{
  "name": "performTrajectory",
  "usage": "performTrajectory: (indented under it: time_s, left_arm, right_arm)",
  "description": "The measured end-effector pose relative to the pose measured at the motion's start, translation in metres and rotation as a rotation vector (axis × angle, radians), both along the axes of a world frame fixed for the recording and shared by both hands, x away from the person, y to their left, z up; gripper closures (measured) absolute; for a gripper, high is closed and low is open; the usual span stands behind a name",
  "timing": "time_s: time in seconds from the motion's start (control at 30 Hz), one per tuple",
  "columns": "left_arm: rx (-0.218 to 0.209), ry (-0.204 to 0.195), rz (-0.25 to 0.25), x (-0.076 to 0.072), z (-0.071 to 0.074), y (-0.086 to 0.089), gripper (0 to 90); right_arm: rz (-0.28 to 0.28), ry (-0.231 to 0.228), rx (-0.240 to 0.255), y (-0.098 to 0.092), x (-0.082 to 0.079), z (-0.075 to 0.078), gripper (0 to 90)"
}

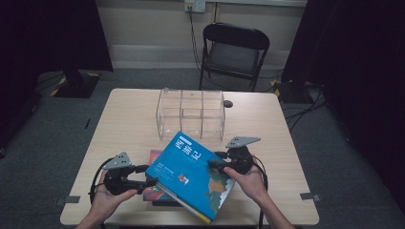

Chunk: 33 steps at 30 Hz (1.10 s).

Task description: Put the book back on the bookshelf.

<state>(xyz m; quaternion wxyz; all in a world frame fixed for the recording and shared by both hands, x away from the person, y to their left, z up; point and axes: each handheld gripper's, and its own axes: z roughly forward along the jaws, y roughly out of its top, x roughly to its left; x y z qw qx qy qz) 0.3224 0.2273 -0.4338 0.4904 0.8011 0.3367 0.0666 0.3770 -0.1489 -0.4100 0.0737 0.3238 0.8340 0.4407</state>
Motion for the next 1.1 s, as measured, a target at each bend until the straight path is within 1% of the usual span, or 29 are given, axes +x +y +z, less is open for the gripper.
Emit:
performTrajectory:
  time_s: [0.1,0.17,0.23,0.27,0.3,0.33,0.4,0.43,0.5,0.53,0.57,0.6,0.63,0.67,0.73,0.8,0.83,0.87,0.9,0.93,0.97,1.0,1.03,1.07,1.1]
  left_arm:
    - [-0.006,0.012,0.001,0.008,-0.001,0.0,34.0]
    - [0.001,-0.006,0.013,0.011,-0.001,-0.001,33.3]
    - [-0.004,-0.016,0.025,0.015,-0.002,-0.002,33.1]
    - [-0.011,-0.015,0.031,0.017,-0.003,-0.003,33.4]
    - [-0.004,-0.016,0.033,0.02,-0.002,-0.003,33.3]
    - [-0.009,-0.015,0.042,0.022,-0.002,-0.004,33.4]
    - [-0.007,-0.021,0.058,0.028,-0.003,-0.006,33.5]
    - [-0.01,-0.018,0.066,0.031,-0.003,-0.007,34.0]
    - [-0.001,-0.022,0.074,0.037,-0.002,-0.01,34.2]
    - [0.003,-0.03,0.076,0.04,-0.002,-0.012,34.7]
    - [0.004,-0.029,0.075,0.045,-0.001,-0.014,34.8]
    - [-0.006,-0.01,0.075,0.051,-0.002,-0.015,34.8]
    - [-0.01,-0.005,0.078,0.055,-0.002,-0.015,33.0]
    - [-0.024,0.003,0.079,0.058,-0.003,-0.016,32.4]
    - [-0.023,0.005,0.085,0.062,-0.003,-0.018,33.1]
    - [-0.021,0.008,0.08,0.06,-0.002,-0.018,35.1]
    - [-0.019,0.019,0.072,0.059,-0.003,-0.019,36.9]
    - [-0.017,0.023,0.047,0.053,-0.004,-0.02,36.8]
    - [-0.017,0.023,0.047,0.053,-0.004,-0.02,36.9]
    - [-0.013,0.026,0.035,0.047,-0.005,-0.021,36.9]
    - [-0.015,0.025,0.025,0.042,-0.006,-0.022,39.8]
    - [0.003,0.011,0.013,0.037,-0.006,-0.024,44.3]
    - [0.014,0.0,0.013,0.034,-0.005,-0.025,45.6]
    - [0.014,-0.001,0.008,0.031,-0.005,-0.026,48.5]
    - [0.021,-0.002,0.006,0.03,-0.005,-0.028,54.2]
  right_arm:
    - [-0.006,0.001,-0.005,-0.003,-0.003,0.0,49.5]
    - [-0.009,0.003,-0.012,-0.005,-0.006,0.001,49.4]
    - [-0.01,0.002,-0.018,-0.007,-0.009,0.002,49.3]
    - [-0.009,0.007,-0.013,-0.01,-0.01,0.001,49.1]
    - [-0.006,0.014,-0.008,-0.012,-0.011,0.001,49.0]
    - [-0.006,0.021,-0.004,-0.014,-0.012,0.001,49.0]
    - [-0.006,0.025,-0.006,-0.018,-0.016,0.001,49.0]
    - [-0.006,0.033,-0.002,-0.02,-0.018,0.001,48.9]
    - [-0.008,0.045,0.011,-0.024,-0.021,0.0,48.9]
    - [-0.011,0.046,0.012,-0.026,-0.023,0.0,48.8]
    - [-0.015,0.043,0.011,-0.027,-0.026,0.0,48.7]
    - [-0.018,0.042,0.012,-0.028,-0.029,0.0,48.6]
    - [-0.02,0.044,0.008,-0.029,-0.032,0.001,48.3]
    - [-0.021,0.045,0.0,-0.03,-0.034,0.001,48.0]
    - [-0.015,0.042,-0.015,-0.03,-0.039,0.003,46.6]
    - [-0.005,0.039,-0.018,-0.03,-0.04,0.003,42.8]
    - [0.0,0.044,-0.009,-0.03,-0.039,0.003,41.6]
    - [-0.006,0.037,0.001,-0.03,-0.038,0.002,41.2]
    - [-0.006,0.037,0.001,-0.03,-0.038,0.002,41.2]
    - [-0.008,0.027,0.026,-0.028,-0.032,0.001,40.4]
    - [-0.01,0.02,0.043,-0.027,-0.026,0.001,40.2]
    - [-0.009,0.016,0.06,-0.026,-0.021,0.0,40.7]
    - [-0.01,0.013,0.065,-0.025,-0.016,-0.001,41.8]
    - [-0.014,0.006,0.068,-0.024,-0.012,-0.001,42.5]
    - [-0.018,0.0,0.074,-0.023,-0.008,-0.002,43.1]
